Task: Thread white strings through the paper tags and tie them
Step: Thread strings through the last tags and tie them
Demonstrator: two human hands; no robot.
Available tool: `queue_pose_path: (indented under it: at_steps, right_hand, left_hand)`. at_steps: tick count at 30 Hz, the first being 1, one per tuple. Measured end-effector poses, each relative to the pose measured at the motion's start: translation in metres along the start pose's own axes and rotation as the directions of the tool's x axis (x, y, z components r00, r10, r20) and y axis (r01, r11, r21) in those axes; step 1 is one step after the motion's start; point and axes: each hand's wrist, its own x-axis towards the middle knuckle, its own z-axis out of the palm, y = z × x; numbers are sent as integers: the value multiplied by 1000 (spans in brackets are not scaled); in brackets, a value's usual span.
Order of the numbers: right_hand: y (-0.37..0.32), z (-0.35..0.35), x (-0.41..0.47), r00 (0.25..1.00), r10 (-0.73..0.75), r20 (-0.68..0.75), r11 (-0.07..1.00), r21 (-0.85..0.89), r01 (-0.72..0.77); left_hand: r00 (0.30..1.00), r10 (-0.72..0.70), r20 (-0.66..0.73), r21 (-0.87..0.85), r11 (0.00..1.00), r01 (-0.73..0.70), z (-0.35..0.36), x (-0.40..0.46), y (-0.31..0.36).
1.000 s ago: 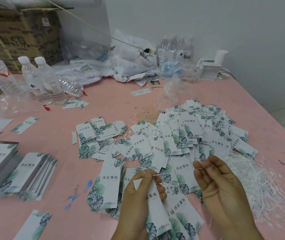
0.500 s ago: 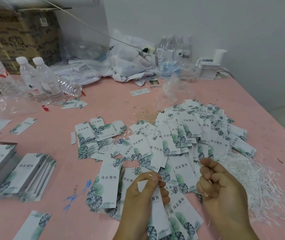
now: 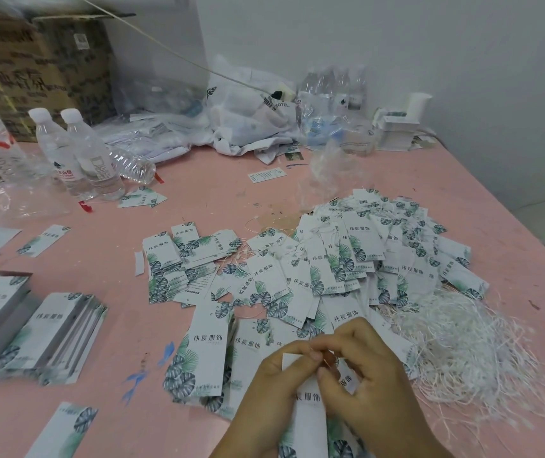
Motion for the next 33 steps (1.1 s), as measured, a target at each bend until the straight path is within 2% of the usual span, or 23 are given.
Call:
queue_pose_path:
  at_steps: [5, 9, 11, 14, 17, 19, 24, 33]
  right_hand:
    - [5, -1, 1, 999, 50, -1, 999, 17, -50]
    - [10, -3, 0, 996, 86, -26, 995, 44, -85]
    - [12, -1, 1, 986, 165, -23, 977, 141, -160]
    - [14, 2, -1, 959, 285, -1, 926, 259, -275]
    - [15, 0, 0, 925, 381, -8, 856, 382, -349]
    - [18, -4, 2, 912, 407, -56, 858, 364, -361]
    - [12, -4, 3, 905, 423, -31, 834, 403, -376]
    - [2, 7, -3, 945, 324, -55, 913, 281, -297]
  left_hand:
    - [987, -138, 81, -133, 980, 148, 4, -5, 8]
    - [985, -137, 108, -146, 978, 152, 8, -6, 8]
    - [981, -154, 120, -150, 974, 172, 7, -5, 7]
    - [972, -194, 134, -291, 930, 226, 7, -3, 2]
    - [973, -165, 160, -389, 896, 216, 8, -3, 2]
    - [981, -124, 149, -416, 892, 176, 10, -3, 4]
    - [999, -48, 15, -309, 950, 50, 5, -2, 0]
    - [991, 110, -74, -109, 987, -118, 1, -3, -4]
